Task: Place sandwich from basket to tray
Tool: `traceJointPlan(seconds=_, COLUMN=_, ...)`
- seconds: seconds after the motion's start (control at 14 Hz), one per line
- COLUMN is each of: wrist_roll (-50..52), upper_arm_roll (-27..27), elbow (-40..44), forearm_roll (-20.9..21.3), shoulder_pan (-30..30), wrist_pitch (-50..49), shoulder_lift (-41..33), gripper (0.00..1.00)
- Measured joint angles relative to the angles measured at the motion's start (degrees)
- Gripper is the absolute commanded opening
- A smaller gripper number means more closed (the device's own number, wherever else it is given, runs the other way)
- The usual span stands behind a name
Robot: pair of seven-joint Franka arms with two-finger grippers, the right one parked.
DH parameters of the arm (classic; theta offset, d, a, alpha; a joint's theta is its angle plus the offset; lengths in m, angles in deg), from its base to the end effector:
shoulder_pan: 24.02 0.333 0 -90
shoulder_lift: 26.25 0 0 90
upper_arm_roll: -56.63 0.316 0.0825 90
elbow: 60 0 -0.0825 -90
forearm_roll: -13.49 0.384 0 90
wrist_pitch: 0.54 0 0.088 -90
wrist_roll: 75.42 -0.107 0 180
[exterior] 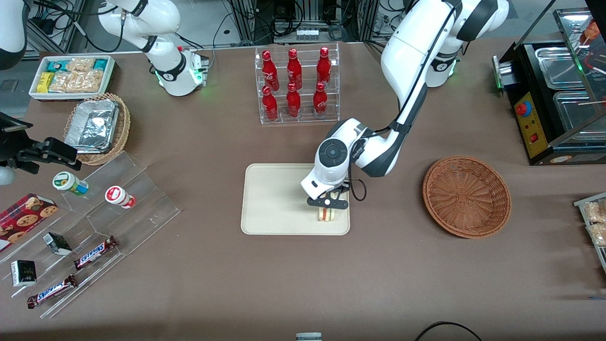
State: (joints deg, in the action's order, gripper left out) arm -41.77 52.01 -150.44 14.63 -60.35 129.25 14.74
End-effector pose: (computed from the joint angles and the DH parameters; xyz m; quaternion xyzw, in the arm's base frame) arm 0.5318 -0.4508 0.2170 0.9979 -0.0606 -0.0220 0.0071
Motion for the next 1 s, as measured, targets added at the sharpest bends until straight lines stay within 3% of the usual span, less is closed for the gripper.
traceJointPlan(seconds=0.07, wrist_roll=0.00, upper_arm_roll=0.00, elbow=0.15, forearm_roll=-0.05, shoulder_pan=0.01, wrist_pitch=0.14, shoulder_lift=0.00, gripper=0.78)
traceJointPlan(seconds=0.21, wrist_roll=0.01, upper_arm_roll=0.02, elbow=0.64, forearm_roll=-0.11, shoulder_pan=0.05, wrist_pitch=0.18, shoulder_lift=0.00, gripper=1.00)
traceJointPlan(seconds=0.64, wrist_roll=0.18, upper_arm_roll=0.73, elbow=2.30, forearm_roll=-0.22, shoulder_pan=1.76, wrist_pitch=-4.86, shoulder_lift=-3.60, gripper=1.00)
traceJointPlan(seconds=1.0, wrist_roll=-0.55, upper_arm_roll=1.29, elbow=2.92, forearm_roll=-0.25, shoulder_pan=12.09, wrist_pitch=-18.22, shoulder_lift=-16.16, gripper=1.00)
